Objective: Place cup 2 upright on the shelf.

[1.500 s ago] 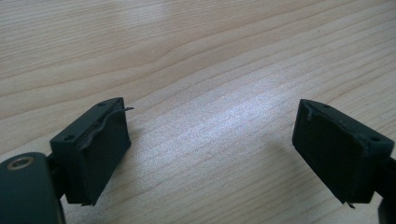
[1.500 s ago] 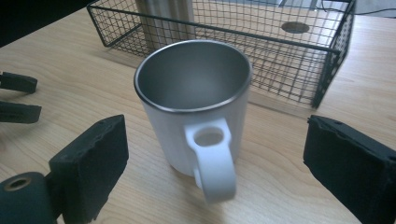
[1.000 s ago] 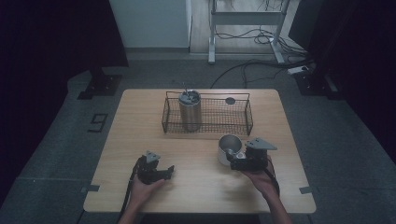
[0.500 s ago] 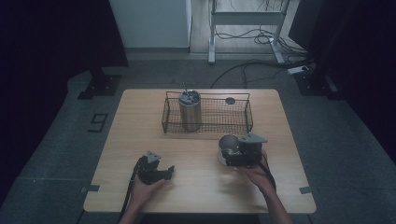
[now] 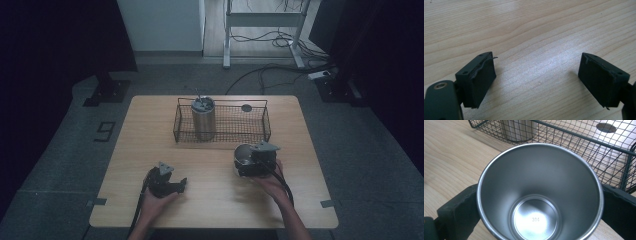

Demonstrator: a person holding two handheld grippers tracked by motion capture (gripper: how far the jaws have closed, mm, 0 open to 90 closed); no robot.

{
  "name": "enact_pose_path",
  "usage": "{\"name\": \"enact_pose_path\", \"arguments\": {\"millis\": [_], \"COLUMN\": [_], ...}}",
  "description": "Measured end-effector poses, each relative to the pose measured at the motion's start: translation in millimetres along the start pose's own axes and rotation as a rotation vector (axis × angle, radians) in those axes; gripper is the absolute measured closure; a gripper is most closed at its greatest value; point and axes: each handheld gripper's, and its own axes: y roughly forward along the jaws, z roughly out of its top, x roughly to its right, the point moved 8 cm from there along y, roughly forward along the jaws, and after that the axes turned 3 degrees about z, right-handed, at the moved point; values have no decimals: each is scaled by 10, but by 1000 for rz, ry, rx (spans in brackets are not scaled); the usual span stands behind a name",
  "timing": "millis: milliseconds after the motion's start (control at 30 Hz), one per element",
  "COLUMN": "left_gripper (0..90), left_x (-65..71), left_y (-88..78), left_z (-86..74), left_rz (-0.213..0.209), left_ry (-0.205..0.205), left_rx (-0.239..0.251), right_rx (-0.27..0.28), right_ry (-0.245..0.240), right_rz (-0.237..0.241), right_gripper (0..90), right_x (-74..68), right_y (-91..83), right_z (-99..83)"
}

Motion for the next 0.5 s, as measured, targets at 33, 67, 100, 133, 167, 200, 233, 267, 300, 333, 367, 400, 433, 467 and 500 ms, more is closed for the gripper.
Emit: {"name": "enact_pose_path", "arguments": {"millis": [33, 67, 100, 133, 167, 200, 233, 267, 300, 333, 367, 400, 433, 467, 500], "left_gripper": [141, 141, 141, 141, 141, 141, 141, 141, 141, 141, 141, 141, 141, 141, 141], "left_x": [0, 1, 1, 1, 1, 1, 1, 1, 0, 1, 1, 1, 0, 0, 0], "left_y": [0, 0, 0, 1, 1, 1, 0, 0, 0, 0, 0, 0, 0, 0, 0], "left_z": [0, 0, -1, 0, 0, 0, 0, 0, 0, 0, 0, 0, 0, 0, 0], "left_rz": [1, 1, 1, 2, 1, 1, 1, 1, 1, 1, 0, 1, 1, 1, 1], "left_ry": [1, 2, 3, 3, 3, 2, 2, 2, 1, 1, 1, 1, 1, 1, 1], "left_rx": [-1, -1, -2, -2, -2, -1, -1, -1, -1, -1, -1, -1, -1, -1, 0], "right_rx": [0, -2, -6, -10, -8, -2, 2, 5, 4, 1, 1, 0, -2, -3, -4], "right_ry": [0, 1, -4, -10, -20, -22, -23, -24, -27, -31, -31, -31, -33, -32, -30], "right_rz": [-1, 1, -1, -5, -7, -2, -6, -6, -5, 0, 0, 2, 3, 4, 5], "right_gripper": [3, 11, 19, 31, 54, 60, 61, 63, 64, 66, 66, 66, 67, 68, 68], "right_x": [-1, -5, -8, -12, -15, -21, -22, -21, -19, -16, -16, -16, -15, -14, -13], "right_y": [10, 16, 25, 34, 39, 41, 45, 45, 45, 43, 43, 43, 42, 42, 42], "right_z": [-4, -9, -16, -24, -34, -38, -41, -42, -42, -42, -42, -42, -42, -41, -40]}}
